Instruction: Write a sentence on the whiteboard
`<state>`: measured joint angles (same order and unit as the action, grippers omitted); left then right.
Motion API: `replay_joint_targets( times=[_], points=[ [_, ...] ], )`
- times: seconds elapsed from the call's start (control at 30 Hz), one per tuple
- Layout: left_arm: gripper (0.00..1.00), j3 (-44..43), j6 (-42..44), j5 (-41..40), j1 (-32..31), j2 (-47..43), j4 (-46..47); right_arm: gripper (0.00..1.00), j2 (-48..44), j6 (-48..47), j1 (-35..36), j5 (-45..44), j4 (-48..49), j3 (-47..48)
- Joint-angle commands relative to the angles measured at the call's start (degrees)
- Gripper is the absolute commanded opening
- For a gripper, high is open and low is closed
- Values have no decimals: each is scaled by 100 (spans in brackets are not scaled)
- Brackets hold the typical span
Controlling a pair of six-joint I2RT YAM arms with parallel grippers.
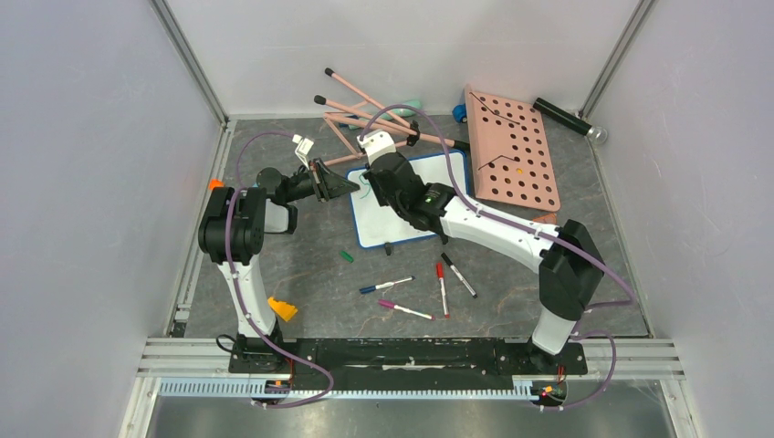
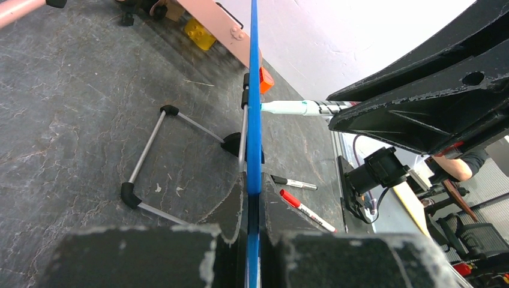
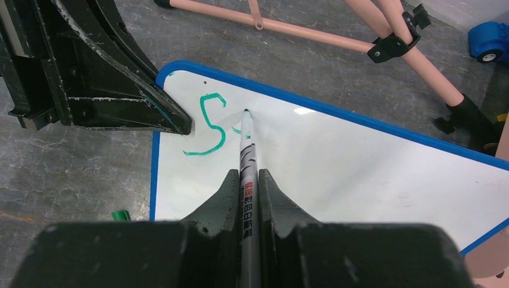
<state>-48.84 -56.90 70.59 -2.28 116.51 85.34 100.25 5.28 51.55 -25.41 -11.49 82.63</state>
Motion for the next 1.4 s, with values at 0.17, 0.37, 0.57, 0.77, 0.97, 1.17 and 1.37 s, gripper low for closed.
replay_joint_targets(
  times=[0.17,0.37,0.57,0.77,0.97,1.17,1.37],
  points=[
    [2,15,180,131,-12,-278,387,0,-64,63,-27,25,96,-122],
    [2,14,180,146,-10,-282,387,0,-187,155,-28,166,152,-403],
    [2,15,180,140,-9,-286,387,0,-300,231,-18,331,201,-717],
    [2,15,180,139,-12,-290,387,0,-397,263,-22,334,243,-904],
    [2,15,180,141,-17,-284,387,0,-409,223,-22,18,121,-797],
    [2,15,180,140,-15,-287,387,0,-378,159,-21,-135,39,-559],
    [2,15,180,140,-17,-287,387,0,-434,138,-17,-115,17,-480]
  ],
)
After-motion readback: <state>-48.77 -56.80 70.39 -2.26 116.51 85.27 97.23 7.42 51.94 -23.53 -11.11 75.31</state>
